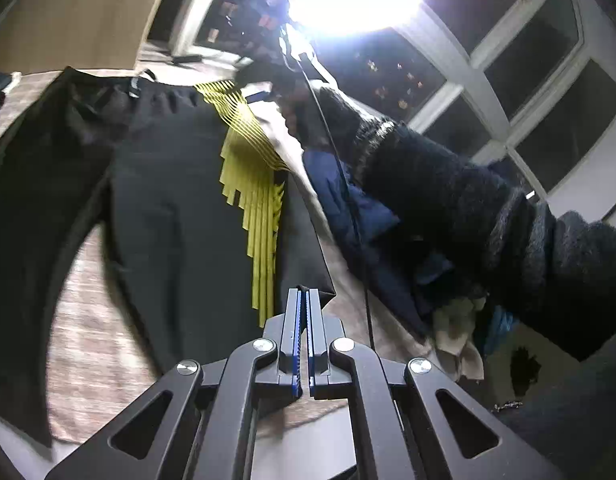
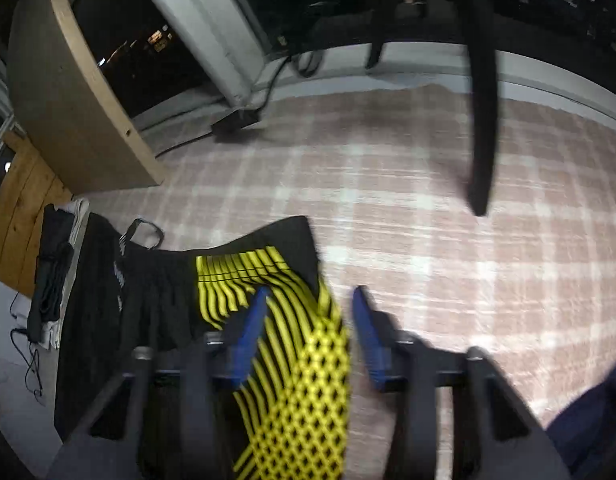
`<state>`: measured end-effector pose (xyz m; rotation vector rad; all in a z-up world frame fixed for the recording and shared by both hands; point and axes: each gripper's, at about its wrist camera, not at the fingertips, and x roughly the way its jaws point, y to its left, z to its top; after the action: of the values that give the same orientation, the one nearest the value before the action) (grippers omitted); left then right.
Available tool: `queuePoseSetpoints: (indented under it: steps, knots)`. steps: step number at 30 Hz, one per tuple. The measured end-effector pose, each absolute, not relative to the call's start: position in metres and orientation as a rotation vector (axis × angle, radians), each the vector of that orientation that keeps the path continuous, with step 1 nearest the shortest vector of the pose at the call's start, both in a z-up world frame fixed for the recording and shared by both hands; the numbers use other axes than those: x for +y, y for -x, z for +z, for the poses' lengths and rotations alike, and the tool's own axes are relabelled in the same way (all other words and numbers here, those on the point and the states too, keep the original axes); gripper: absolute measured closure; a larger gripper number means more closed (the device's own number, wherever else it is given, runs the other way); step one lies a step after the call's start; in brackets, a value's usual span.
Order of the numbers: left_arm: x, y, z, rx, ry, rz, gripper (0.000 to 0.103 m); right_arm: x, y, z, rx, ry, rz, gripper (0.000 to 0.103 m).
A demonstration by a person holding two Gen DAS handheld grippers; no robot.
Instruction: Fold clothes
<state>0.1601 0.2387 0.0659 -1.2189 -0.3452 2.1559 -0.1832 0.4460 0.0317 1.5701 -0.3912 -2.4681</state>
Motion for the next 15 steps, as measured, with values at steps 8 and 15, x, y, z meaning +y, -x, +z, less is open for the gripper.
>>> queuePoseSetpoints:
  steps: [8, 15]
  knots:
    - [0.143, -0.173, 0.068, -0.570, 1.162, 2.200, 0.101, 0.414, 0.177, 0.091, -0.465, -1.501, -2.504, 0.100]
    - [0.028, -0.193, 0.050, -0.779, 1.158, 2.273, 0.102, 0.306, 0.183, 0.153, -0.398, -1.428, -2.557, 0.100]
